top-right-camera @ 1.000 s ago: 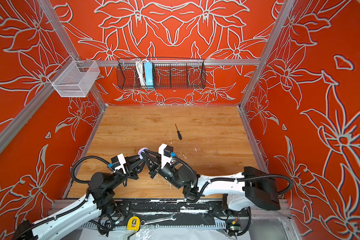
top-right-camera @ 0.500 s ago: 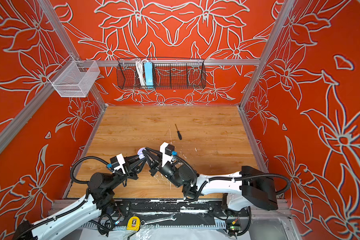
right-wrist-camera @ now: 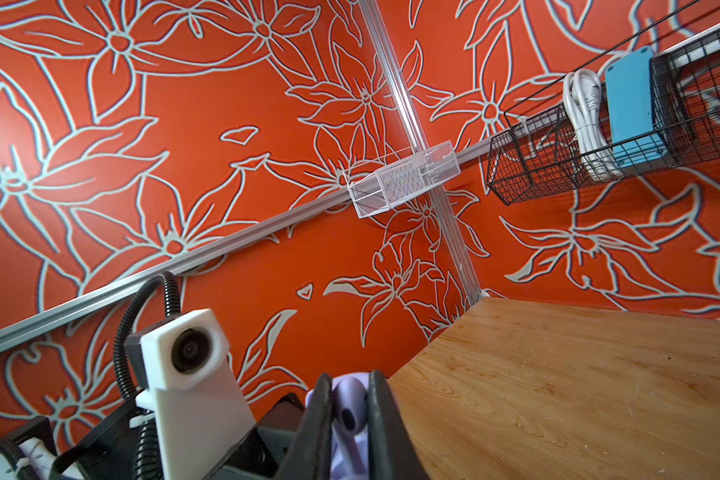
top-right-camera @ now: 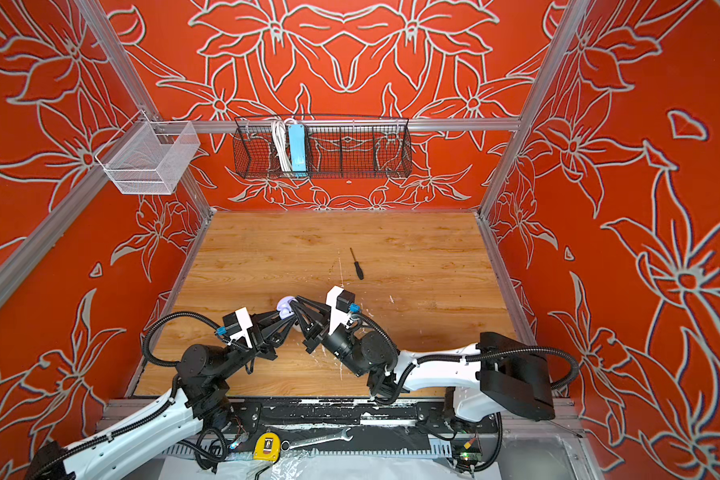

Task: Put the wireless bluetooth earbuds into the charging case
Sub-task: 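Lower the earbud into the empty slot of the case with the right gripper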

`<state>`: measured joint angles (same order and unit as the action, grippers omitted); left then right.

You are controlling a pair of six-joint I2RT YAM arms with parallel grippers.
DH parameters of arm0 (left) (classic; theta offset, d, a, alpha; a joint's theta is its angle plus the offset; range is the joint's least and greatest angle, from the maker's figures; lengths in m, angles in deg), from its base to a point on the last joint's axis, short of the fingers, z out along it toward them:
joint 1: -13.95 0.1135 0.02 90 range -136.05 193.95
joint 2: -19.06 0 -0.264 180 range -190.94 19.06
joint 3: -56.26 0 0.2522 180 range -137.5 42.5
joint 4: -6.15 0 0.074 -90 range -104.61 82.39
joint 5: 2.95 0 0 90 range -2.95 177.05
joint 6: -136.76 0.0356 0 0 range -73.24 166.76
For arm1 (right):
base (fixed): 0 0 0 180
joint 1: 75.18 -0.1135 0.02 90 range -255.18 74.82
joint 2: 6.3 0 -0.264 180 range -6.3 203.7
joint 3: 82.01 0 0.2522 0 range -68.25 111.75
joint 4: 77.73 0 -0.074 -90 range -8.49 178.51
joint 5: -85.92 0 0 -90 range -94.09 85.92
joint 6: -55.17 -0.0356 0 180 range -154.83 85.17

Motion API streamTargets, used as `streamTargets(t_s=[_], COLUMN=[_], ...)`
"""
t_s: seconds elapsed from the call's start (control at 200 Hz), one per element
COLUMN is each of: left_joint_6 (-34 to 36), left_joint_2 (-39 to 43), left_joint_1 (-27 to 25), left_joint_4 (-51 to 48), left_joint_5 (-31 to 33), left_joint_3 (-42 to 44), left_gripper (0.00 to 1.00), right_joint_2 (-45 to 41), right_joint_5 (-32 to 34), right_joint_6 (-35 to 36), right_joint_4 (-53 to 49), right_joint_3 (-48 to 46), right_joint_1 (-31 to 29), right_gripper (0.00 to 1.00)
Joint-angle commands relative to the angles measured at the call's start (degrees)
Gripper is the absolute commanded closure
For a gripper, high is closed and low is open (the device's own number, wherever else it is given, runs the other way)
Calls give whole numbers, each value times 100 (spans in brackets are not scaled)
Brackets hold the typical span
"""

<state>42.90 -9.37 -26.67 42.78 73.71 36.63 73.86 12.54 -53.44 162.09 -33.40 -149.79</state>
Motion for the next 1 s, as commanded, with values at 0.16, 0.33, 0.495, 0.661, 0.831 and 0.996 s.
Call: streamTargets(t_s=[0.16,0.33,0.495,0.661,0.831,0.996], left_joint_6=[17,17,17,17,17,34], left_joint_2=[90,95,117,125,134,135], left_joint_1=[-34,-34,-34,-34,-34,-34], left_joint_4=[313,313,300,304,290,296], left_joint_5=[16,25,19,19,21,19], left_joint_3=[-11,-10,-2,-2,-2,-2], left_gripper=[100,100,100,100,100,100], right_joint_2=[165,242,246,146,-72,-211], right_joint_5=[-360,-438,-354,-311,-309,-218], right_joint_6=[-456,-546,-530,-521,-404,-310], right_joint_4=[60,113,51,-100,-481,-814], right_joint_3=[-153,-160,-200,-324,-444,-522], right_joint_1=[-15,-34,-33,-32,-35,-45], right_gripper=[90,91,91,91,91,91])
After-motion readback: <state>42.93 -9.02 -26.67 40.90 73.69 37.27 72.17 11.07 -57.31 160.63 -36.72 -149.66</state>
